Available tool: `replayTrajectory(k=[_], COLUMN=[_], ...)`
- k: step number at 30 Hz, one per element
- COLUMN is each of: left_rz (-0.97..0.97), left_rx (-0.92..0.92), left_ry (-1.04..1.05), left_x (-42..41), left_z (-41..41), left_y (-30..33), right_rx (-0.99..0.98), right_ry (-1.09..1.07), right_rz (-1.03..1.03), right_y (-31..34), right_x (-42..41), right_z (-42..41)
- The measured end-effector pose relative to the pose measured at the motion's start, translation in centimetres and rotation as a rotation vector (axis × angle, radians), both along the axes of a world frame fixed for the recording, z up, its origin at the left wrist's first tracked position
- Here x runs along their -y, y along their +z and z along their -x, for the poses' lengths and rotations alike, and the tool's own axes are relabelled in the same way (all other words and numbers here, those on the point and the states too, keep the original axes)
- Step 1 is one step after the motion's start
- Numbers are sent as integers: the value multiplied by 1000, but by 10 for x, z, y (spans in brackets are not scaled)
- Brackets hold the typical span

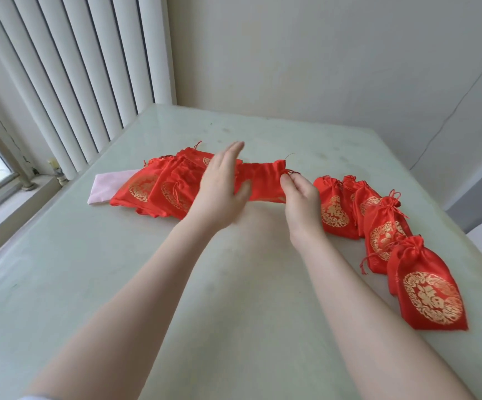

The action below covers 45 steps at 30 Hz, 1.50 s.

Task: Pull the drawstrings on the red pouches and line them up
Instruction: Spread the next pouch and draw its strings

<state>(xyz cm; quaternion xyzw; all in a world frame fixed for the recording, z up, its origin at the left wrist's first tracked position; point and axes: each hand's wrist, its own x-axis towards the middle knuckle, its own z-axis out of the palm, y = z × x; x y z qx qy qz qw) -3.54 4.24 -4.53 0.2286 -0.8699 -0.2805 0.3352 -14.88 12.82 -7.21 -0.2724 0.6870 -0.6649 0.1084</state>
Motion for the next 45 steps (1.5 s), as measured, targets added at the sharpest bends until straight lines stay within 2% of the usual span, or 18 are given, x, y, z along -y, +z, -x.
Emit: replayTrajectory(k=[3,7,9,13,15,17,20,22,26,31,35,37,40,45], left_rz=[-67,-73,-58,-13,-43,-195,-655,-852,-1091,-1272,-1277,-1234,-1028,-650], left_rx=[59,114,120,125,110,52,-181,-299,-434,-569,-566,-546,-408,-174], left_ry=[-108,-34,-19,-80,-84,-106,-219,-263,-298,-213,-257,-271,-240,-35], left_x=[-16,-34,-40,-51,-55,-58,-57,-56,-59,-56,-53,-52,-55,-63], left_z=[6,6,5,5,5,4,1,-2,-5,-6,-11,-13,-15,-13], left_y=[5,5,4,8,10,11,8,4,-1,-2,-7,-8,-7,-1], right_rx=[35,89,69,-95,-64,27,106,133,218,515,556,504,385,317], right_ry=[100,76,100,100,70,79,106,75,-36,23,8,-59,-131,-148], right_rz=[61,108,88,-25,5,90,184,195,126,239,276,205,110,91], right_y=[2,12,13,12,14,17,22,23,18,27,26,23,16,19], right_x=[-22,-52,-62,-70,-71,-73,-78,-80,-82,-86,-86,-85,-84,-83], right_z=[-1,3,4,-1,-3,-4,-5,-4,0,0,0,2,4,1])
